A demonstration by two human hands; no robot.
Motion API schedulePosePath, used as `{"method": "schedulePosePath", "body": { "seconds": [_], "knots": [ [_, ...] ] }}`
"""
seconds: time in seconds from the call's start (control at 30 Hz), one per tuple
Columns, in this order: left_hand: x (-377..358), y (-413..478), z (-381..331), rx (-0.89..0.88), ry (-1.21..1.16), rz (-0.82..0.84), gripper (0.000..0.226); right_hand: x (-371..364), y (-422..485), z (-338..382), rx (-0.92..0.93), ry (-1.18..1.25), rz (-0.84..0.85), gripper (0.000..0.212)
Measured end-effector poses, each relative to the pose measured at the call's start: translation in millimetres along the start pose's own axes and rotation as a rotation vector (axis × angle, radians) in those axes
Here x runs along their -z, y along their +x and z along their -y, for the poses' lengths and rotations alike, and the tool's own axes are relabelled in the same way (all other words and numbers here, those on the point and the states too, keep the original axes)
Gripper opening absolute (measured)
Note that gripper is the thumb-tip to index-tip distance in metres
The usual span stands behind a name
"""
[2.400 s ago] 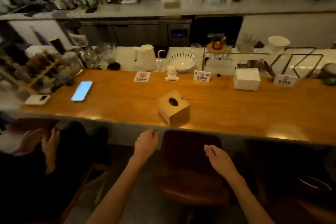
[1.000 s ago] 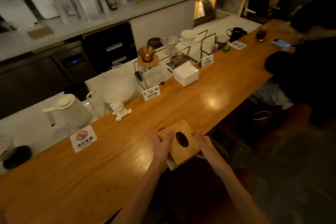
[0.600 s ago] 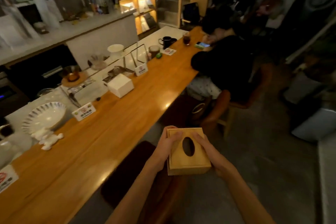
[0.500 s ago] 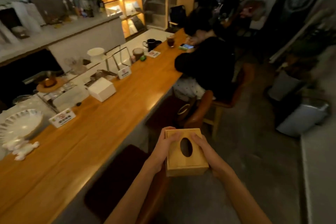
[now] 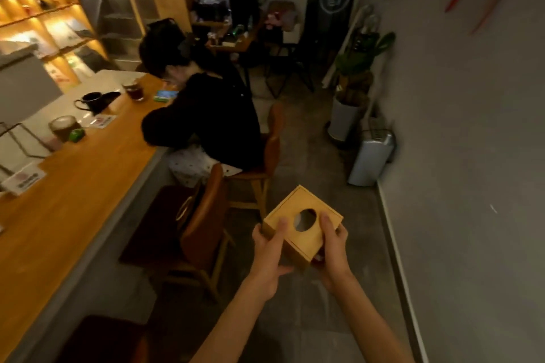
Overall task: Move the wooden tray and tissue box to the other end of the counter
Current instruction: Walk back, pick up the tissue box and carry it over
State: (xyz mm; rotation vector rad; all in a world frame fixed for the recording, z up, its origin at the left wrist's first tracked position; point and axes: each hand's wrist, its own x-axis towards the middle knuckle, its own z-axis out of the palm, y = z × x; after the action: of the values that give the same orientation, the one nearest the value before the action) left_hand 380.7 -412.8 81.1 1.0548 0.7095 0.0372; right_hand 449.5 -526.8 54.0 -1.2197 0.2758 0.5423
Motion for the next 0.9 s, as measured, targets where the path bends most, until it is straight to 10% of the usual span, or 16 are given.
{"method": "schedulePosePath", "body": {
  "seconds": [0.3, 0.7, 0.9],
  "knots": [
    [-47, 122, -51, -0.006, 0.264, 0.075, 0.124, 27, 98, 51, -0.150, -0.041, 0.102, 0.069],
    [-148, 363, -165, 0.155, 0.406, 0.313, 0.069, 22, 330, 205, -0.046, -0.392, 0.049, 0.080],
    [-225, 487, -202, 0.093, 0.438, 0.414, 0.080, 43, 440, 264, -0.056, -0.287, 0.035, 0.065]
  ]
}}
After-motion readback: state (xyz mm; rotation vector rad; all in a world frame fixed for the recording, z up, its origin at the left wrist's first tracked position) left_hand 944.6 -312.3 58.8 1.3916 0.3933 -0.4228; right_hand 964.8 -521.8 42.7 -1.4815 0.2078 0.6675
